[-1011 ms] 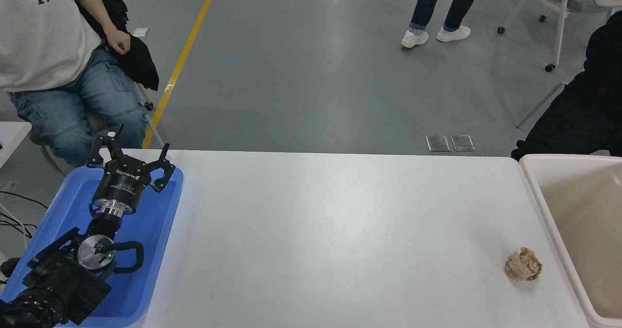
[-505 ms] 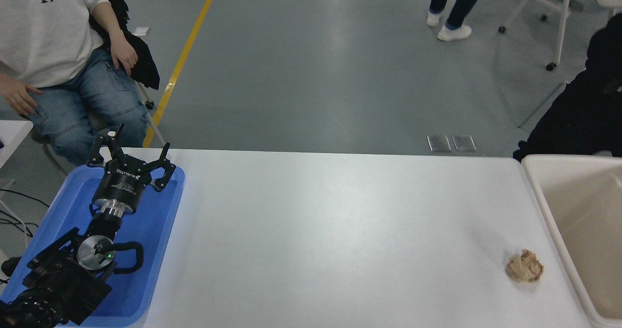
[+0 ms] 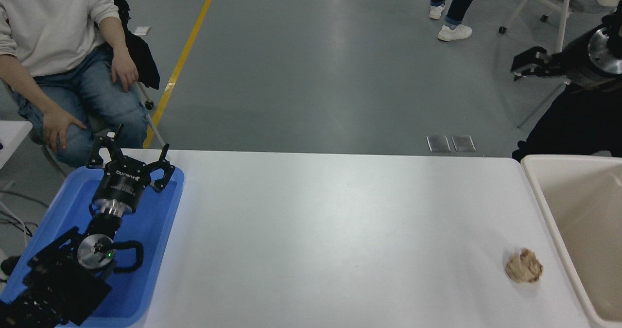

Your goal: Pick up foil plate and place in dustbin

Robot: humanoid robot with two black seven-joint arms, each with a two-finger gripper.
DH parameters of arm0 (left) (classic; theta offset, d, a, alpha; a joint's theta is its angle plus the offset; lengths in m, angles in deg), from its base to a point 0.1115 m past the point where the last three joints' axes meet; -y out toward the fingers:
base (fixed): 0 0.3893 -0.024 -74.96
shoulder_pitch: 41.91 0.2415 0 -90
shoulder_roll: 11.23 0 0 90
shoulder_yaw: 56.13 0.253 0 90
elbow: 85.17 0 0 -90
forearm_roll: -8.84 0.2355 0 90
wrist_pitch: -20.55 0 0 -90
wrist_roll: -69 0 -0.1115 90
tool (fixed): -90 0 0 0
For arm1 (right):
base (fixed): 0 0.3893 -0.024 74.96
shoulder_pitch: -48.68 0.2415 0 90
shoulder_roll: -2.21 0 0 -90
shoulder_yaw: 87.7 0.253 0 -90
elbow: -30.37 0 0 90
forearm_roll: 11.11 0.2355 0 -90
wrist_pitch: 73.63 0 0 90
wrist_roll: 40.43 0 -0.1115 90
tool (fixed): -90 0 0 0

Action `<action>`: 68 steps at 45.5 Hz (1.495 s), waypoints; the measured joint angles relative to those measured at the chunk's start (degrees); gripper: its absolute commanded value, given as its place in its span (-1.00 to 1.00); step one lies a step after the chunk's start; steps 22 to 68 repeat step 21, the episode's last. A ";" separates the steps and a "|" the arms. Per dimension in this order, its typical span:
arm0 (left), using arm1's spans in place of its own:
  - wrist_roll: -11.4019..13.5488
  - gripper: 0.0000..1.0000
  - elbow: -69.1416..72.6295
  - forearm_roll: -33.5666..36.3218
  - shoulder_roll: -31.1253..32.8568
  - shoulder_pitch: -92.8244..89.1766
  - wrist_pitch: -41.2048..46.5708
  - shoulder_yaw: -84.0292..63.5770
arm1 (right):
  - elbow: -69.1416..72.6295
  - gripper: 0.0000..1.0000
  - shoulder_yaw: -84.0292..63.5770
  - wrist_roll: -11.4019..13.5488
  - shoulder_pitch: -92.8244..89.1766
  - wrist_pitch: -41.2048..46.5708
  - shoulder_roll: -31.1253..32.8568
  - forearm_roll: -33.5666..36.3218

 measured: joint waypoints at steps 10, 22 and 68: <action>0.00 1.00 0.00 0.03 0.00 0.00 0.00 0.00 | 7.52 1.00 -3.95 0.04 9.25 5.14 0.24 -0.17; 0.00 1.00 0.00 0.02 0.00 0.00 0.00 0.00 | 12.83 1.00 -4.12 0.05 14.90 6.97 1.20 -0.17; 0.00 1.00 0.00 0.02 0.00 0.00 0.00 0.00 | 12.83 1.00 -4.12 0.05 14.90 6.97 1.20 -0.17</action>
